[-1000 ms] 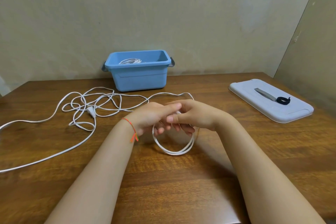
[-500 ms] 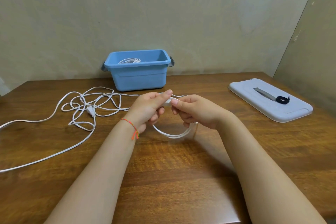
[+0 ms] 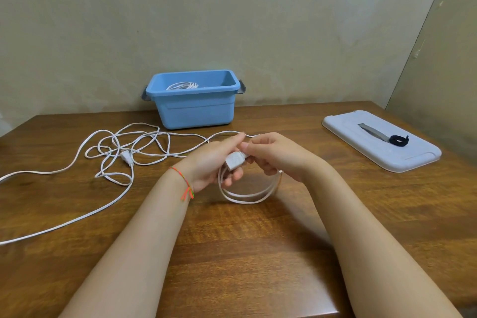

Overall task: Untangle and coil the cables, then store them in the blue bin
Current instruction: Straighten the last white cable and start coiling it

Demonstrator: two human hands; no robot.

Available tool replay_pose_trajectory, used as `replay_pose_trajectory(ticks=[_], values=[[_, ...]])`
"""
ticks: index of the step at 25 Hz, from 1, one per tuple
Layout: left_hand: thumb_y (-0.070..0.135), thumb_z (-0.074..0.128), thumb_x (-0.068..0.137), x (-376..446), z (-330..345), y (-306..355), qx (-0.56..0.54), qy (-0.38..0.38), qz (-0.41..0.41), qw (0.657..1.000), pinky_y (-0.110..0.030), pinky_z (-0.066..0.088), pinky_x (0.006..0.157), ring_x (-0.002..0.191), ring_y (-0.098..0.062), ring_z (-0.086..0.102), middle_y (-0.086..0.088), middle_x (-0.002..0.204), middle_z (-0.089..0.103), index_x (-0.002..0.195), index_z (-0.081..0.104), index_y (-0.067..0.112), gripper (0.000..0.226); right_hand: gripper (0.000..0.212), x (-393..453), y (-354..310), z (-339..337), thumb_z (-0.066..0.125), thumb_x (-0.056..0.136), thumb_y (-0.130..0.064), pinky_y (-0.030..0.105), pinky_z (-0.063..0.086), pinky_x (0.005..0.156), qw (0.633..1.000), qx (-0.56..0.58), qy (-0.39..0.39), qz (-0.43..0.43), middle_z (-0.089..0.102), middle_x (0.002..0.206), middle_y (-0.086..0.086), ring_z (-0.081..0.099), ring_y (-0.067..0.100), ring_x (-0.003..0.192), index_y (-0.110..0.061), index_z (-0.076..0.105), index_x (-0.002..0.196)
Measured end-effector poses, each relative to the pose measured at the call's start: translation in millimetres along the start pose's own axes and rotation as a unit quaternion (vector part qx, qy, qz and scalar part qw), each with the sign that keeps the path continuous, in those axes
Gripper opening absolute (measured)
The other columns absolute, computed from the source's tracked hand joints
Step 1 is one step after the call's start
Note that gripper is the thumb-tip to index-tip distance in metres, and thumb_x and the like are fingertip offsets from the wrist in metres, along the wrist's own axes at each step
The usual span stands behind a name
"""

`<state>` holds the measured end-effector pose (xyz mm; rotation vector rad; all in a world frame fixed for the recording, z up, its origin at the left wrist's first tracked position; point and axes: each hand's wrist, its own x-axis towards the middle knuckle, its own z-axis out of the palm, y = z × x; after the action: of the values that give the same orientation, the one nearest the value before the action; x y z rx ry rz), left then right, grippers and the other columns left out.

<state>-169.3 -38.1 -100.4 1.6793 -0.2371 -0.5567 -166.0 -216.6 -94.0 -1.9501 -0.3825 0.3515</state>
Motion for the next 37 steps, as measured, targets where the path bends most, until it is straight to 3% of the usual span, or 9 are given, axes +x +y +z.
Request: replay_pose_trajectory(ticks=[3, 11, 14, 19, 22, 25, 29, 34, 37], values=[[0.051, 0.048, 0.099, -4.5, 2.9, 1.3, 0.024, -0.003, 0.028, 0.999, -0.02, 0.024, 0.045, 0.041, -0.01, 0.028, 0.0, 0.051, 0.037, 0.076, 0.053, 0.012, 0.045, 0.029, -1.1, -0.1, -3.9, 0.049, 0.101, -0.026, 0.023, 0.023, 0.048, 0.998, 0.053, -0.017, -0.003, 0.037, 0.062, 0.001, 0.025, 0.011, 0.053, -0.008, 0.06, 0.082], [0.031, 0.05, 0.099, 2.2, -7.8, 3.3, -0.396, 0.045, 0.099, 0.912, -0.016, 0.027, 0.042, 0.041, -0.004, 0.032, 0.008, 0.051, 0.036, 0.085, 0.057, 0.014, 0.024, 0.031, 3.8, 0.0, -4.0, 0.045, 0.101, -0.035, 0.035, 0.053, 0.072, 0.905, 0.421, -0.022, -0.053, 0.037, 0.053, -0.003, 0.047, 0.015, 0.05, -0.016, 0.047, 0.077], [0.024, 0.051, 0.095, 0.5, -3.4, 3.8, -0.443, -0.004, 0.112, 0.89, -0.018, 0.043, 0.052, 0.052, -0.006, 0.044, 0.006, 0.062, 0.046, 0.097, 0.06, 0.011, 0.016, 0.033, 8.4, 0.5, 1.0, 0.044, 0.103, -0.035, 0.022, 0.04, 0.046, 0.857, 0.51, 0.036, -0.06, 0.029, 0.047, -0.006, 0.033, 0.009, 0.039, -0.015, 0.047, 0.077], [0.044, 0.041, 0.1, -1.9, 0.7, 2.8, -0.319, -0.08, 0.016, 0.944, -0.024, 0.041, 0.048, 0.04, -0.009, 0.03, 0.006, 0.047, 0.029, 0.073, 0.047, 0.016, 0.039, 0.035, 4.4, 1.2, -7.0, 0.042, 0.105, -0.035, 0.02, 0.015, 0.037, 0.948, 0.317, 0.034, 0.022, 0.019, 0.051, -0.008, 0.015, 0.007, 0.04, -0.018, 0.044, 0.074], [0.043, 0.043, 0.103, 5.6, 6.0, 2.5, -0.368, 0.026, 0.002, 0.929, -0.02, 0.025, 0.036, 0.033, -0.007, 0.019, 0.007, 0.042, 0.02, 0.055, 0.037, 0.02, 0.053, 0.035, 8.1, 1.5, 4.0, 0.045, 0.104, -0.039, 0.02, 0.023, 0.039, 0.939, 0.341, 0.049, 0.019, 0.024, 0.05, -0.007, 0.021, 0.008, 0.04, -0.016, 0.049, 0.077], [0.044, 0.049, 0.101, 11.5, 10.7, 0.6, -0.475, 0.161, 0.049, 0.863, -0.022, 0.019, 0.038, 0.034, -0.009, 0.016, 0.006, 0.041, 0.017, 0.049, 0.031, 0.022, 0.059, 0.041, 17.6, 3.0, 29.5, 0.044, 0.102, -0.047, 0.023, 0.035, 0.048, 0.879, 0.475, 0.049, 0.015, 0.032, 0.051, -0.005, 0.032, 0.011, 0.042, -0.016, 0.049, 0.075], [0.043, 0.051, 0.099, 14.7, 11.8, -2.4, -0.484, 0.173, 0.032, 0.857, -0.023, 0.02, 0.046, 0.036, -0.01, 0.018, 0.005, 0.042, 0.019, 0.049, 0.031, 0.021, 0.058, 0.046, 21.5, 2.3, 32.7, 0.033, 0.106, -0.045, 0.022, 0.027, 0.039, 0.828, 0.556, 0.06, 0.043, 0.025, 0.045, -0.006, 0.023, 0.01, 0.034, -0.015, 0.044, 0.072], [0.035, 0.042, 0.1, 5.9, 1.4, 1.8, -0.361, 0.031, -0.015, 0.932, -0.02, 0.025, 0.04, 0.032, -0.007, 0.021, 0.007, 0.042, 0.021, 0.066, 0.05, 0.014, 0.041, 0.037, 6.9, 1.9, 1.8, 0.041, 0.105, -0.037, 0.021, 0.019, 0.036, 0.942, 0.331, 0.035, 0.055, 0.021, 0.051, -0.006, 0.017, 0.009, 0.039, -0.016, 0.045, 0.074], [0.041, 0.044, 0.102, 2.1, 3.5, 5.0, -0.281, 0.02, -0.017, 0.959, -0.02, 0.018, 0.037, 0.032, -0.006, 0.018, 0.008, 0.043, 0.02, 0.064, 0.043, 0.018, 0.045, 0.036, 4.8, 1.5, 1.7, 0.048, 0.102, -0.038, 0.021, 0.021, 0.039, 0.964, 0.253, 0.032, 0.071, 0.024, 0.054, -0.006, 0.02, 0.01, 0.043, -0.018, 0.045, 0.072]])
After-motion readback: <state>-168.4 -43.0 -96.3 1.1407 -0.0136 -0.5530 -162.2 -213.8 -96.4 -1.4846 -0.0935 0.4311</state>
